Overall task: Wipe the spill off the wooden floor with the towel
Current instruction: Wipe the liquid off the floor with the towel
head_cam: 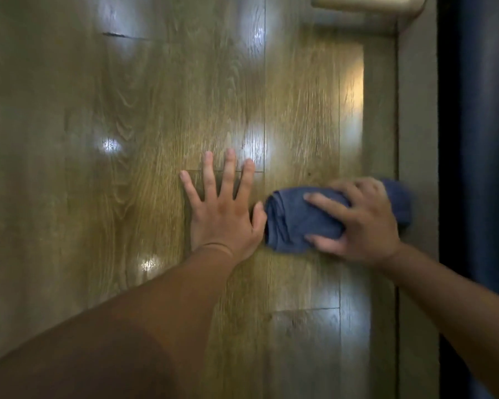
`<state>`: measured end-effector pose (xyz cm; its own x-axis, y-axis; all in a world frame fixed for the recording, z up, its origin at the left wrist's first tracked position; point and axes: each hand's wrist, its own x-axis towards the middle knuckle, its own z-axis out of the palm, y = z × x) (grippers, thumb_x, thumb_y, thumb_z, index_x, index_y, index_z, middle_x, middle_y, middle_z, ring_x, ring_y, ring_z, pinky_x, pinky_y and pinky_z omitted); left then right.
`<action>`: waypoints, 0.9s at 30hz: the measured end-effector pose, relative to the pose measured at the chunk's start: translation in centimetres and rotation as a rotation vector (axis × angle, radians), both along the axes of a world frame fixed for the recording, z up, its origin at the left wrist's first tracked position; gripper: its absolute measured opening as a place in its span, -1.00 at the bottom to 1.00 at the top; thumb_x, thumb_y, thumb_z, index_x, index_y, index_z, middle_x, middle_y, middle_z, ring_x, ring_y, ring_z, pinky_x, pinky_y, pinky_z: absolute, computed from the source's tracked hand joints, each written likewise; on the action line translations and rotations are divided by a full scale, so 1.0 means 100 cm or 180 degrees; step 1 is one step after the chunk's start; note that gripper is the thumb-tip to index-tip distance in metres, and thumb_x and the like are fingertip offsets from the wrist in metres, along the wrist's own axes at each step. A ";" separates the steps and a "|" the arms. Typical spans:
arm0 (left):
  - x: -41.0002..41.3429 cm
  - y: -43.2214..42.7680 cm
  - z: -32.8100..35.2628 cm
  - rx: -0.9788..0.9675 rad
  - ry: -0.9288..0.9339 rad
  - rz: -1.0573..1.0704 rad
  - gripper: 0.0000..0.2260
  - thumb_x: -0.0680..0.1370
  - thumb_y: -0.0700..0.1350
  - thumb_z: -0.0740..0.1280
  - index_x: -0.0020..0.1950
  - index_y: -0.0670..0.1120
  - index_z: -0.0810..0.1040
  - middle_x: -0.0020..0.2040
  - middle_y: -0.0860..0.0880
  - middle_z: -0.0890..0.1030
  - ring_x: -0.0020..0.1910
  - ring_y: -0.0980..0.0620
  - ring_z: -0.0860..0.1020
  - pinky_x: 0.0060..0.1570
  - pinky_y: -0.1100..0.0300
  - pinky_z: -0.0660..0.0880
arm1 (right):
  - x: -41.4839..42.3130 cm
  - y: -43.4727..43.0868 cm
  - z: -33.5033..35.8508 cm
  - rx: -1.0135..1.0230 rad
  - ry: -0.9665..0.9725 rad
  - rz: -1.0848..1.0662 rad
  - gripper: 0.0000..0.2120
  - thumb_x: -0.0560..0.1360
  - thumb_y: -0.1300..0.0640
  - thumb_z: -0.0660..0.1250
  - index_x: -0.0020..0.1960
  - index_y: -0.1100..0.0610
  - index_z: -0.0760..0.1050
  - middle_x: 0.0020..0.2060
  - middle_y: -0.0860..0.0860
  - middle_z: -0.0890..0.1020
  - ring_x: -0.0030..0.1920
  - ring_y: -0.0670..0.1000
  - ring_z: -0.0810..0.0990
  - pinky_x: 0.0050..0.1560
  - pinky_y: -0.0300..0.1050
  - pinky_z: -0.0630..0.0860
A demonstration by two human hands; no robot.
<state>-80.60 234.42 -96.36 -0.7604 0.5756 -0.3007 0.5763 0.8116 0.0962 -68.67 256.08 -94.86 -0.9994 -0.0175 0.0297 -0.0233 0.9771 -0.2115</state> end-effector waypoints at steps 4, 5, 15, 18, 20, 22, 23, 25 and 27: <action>-0.001 0.000 -0.001 0.0016 0.0009 0.0046 -0.34 0.55 0.24 -0.15 0.61 0.03 -0.17 0.62 -0.09 -0.19 0.57 -0.26 -0.24 0.42 -0.42 -0.19 | -0.101 0.049 -0.003 0.0226 0.0101 -0.0478 -0.37 0.42 -0.36 0.29 0.41 -0.09 0.40 0.19 0.19 0.52 0.17 0.29 0.46 0.20 0.17 0.32; -0.001 -0.001 -0.002 0.0005 0.0028 0.0044 -0.34 0.56 0.25 -0.15 0.61 0.03 -0.17 0.62 -0.09 -0.18 0.57 -0.26 -0.23 0.42 -0.42 -0.19 | -0.127 0.059 -0.002 0.0297 0.0078 -0.0694 -0.35 0.43 -0.37 0.25 0.43 -0.11 0.37 0.22 0.18 0.49 0.21 0.28 0.43 0.23 0.16 0.30; 0.005 -0.001 -0.007 0.0086 0.0204 0.0052 -0.38 0.58 0.23 -0.11 0.61 0.08 -0.12 0.63 -0.05 -0.14 0.58 -0.22 -0.18 0.44 -0.39 -0.14 | -0.152 0.060 -0.003 0.0455 0.0101 -0.1340 -0.33 0.47 -0.44 0.09 0.50 -0.19 0.20 0.41 0.12 0.37 0.40 0.27 0.31 0.34 0.18 0.24; 0.003 -0.003 -0.008 0.0127 0.0270 0.0072 -0.42 0.61 0.20 -0.08 0.61 0.09 -0.09 0.64 -0.03 -0.10 0.59 -0.20 -0.16 0.46 -0.38 -0.14 | -0.108 0.040 -0.003 0.0431 0.0105 -0.1104 -0.36 0.47 -0.41 0.10 0.49 -0.18 0.26 0.31 0.14 0.43 0.32 0.27 0.37 0.30 0.17 0.26; 0.002 -0.003 -0.009 0.0155 0.0286 0.0047 -0.45 0.63 0.17 -0.08 0.61 0.10 -0.07 0.64 -0.02 -0.09 0.59 -0.19 -0.15 0.46 -0.37 -0.15 | -0.066 0.021 -0.004 0.0378 0.0159 -0.0997 -0.36 0.46 -0.40 0.15 0.46 -0.16 0.33 0.20 0.17 0.49 0.23 0.26 0.43 0.24 0.15 0.28; -0.001 -0.003 -0.010 0.0226 0.0246 0.0052 -0.46 0.64 0.16 -0.06 0.61 0.11 -0.04 0.64 -0.02 -0.07 0.59 -0.18 -0.14 0.47 -0.36 -0.17 | -0.022 -0.002 -0.008 0.0284 0.0223 -0.0991 -0.37 0.44 -0.38 0.22 0.42 -0.13 0.41 0.11 0.17 0.52 0.16 0.25 0.47 0.20 0.12 0.29; -0.001 -0.004 -0.010 0.0272 0.0242 0.0061 -0.47 0.64 0.15 -0.06 0.61 0.11 -0.02 0.64 -0.01 -0.06 0.59 -0.18 -0.13 0.47 -0.35 -0.17 | 0.001 -0.016 -0.010 0.0226 0.0267 -0.1007 -0.38 0.42 -0.37 0.25 0.40 -0.12 0.45 0.09 0.16 0.54 0.13 0.24 0.48 0.18 0.12 0.30; 0.000 -0.005 -0.010 0.0377 0.0296 0.0081 -0.47 0.64 0.15 -0.04 0.61 0.11 0.03 0.64 -0.02 -0.03 0.60 -0.17 -0.11 0.48 -0.33 -0.18 | 0.046 -0.047 -0.011 0.0092 0.0413 -0.1083 -0.40 0.39 -0.34 0.32 0.36 -0.11 0.52 0.08 0.12 0.58 0.09 0.23 0.52 0.17 0.13 0.33; 0.004 -0.005 -0.011 0.0565 0.0305 0.0162 -0.45 0.60 0.17 0.01 0.60 0.12 0.11 0.63 -0.04 0.00 0.60 -0.15 -0.08 0.49 -0.30 -0.19 | 0.096 -0.077 -0.011 -0.0038 0.0514 -0.1083 -0.41 0.36 -0.31 0.37 0.32 -0.10 0.56 0.08 0.10 0.60 0.08 0.22 0.53 0.17 0.16 0.35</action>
<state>-80.19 233.95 -97.44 -0.8101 0.5734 -0.1227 0.5485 0.8150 0.1870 -59.08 248.39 -95.97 -0.9304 0.3161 0.1855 0.2682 0.9322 -0.2432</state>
